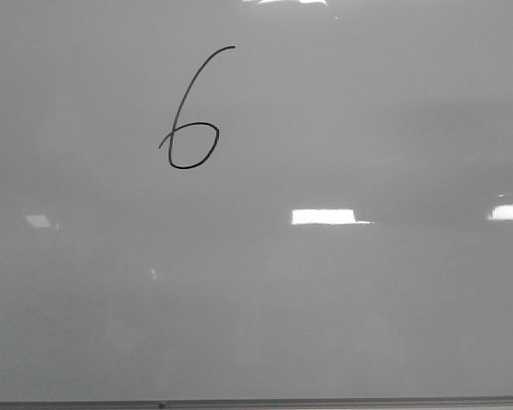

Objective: Write number 6 on whiteboard

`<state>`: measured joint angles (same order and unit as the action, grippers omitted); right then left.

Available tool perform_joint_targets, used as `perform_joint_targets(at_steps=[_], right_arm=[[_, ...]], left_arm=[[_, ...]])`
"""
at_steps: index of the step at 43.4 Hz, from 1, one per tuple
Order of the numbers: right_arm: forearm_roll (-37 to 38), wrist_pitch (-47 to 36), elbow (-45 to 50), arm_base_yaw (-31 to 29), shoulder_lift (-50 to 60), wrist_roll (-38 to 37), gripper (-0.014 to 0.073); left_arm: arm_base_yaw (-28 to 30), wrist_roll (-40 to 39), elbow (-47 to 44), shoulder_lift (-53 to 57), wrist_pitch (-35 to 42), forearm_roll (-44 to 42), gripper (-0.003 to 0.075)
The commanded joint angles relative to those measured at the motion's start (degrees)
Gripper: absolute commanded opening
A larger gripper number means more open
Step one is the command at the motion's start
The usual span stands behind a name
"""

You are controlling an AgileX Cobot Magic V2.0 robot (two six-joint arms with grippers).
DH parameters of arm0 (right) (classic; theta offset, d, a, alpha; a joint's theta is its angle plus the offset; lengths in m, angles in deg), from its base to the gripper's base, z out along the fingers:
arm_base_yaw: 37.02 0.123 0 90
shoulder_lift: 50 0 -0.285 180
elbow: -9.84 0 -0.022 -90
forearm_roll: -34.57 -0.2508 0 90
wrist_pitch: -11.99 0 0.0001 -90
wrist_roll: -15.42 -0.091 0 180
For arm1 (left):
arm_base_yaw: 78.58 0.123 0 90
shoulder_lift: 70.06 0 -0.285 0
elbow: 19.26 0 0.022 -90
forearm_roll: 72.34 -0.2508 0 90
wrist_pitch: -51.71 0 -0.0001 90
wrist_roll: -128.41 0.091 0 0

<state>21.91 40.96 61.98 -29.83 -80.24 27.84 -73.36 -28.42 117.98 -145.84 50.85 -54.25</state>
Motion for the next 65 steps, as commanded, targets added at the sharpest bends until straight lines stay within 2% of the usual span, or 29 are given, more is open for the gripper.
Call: perform_joint_targets(at_steps=[1,10,25,36,65], right_arm=[[-0.4,-5.3,-1.3,-0.3,2.3,0.0,-0.0069],[-0.4,-9.6,1.2,-0.3,9.5,0.0,-0.0069],[-0.4,-9.2,2.4,-0.3,16.4,0.0,-0.0069],[-0.4,-9.1,2.4,-0.3,16.4,0.0,-0.0069],[-0.4,-9.1,2.4,-0.3,16.4,0.0,-0.0069]], left_arm=[[-0.3,-0.1,1.5,8.2,-1.1,0.0,0.0494],[-0.3,-0.1,-0.9,25.0,-7.2,0.0,0.0246],[-0.3,-0.1,-10.1,51.8,-13.3,0.0,-0.0018],[-0.3,-0.1,-11.2,61.6,-13.8,0.0,-0.002],[-0.3,-0.1,-11.2,61.7,-13.9,0.1,-0.002]])
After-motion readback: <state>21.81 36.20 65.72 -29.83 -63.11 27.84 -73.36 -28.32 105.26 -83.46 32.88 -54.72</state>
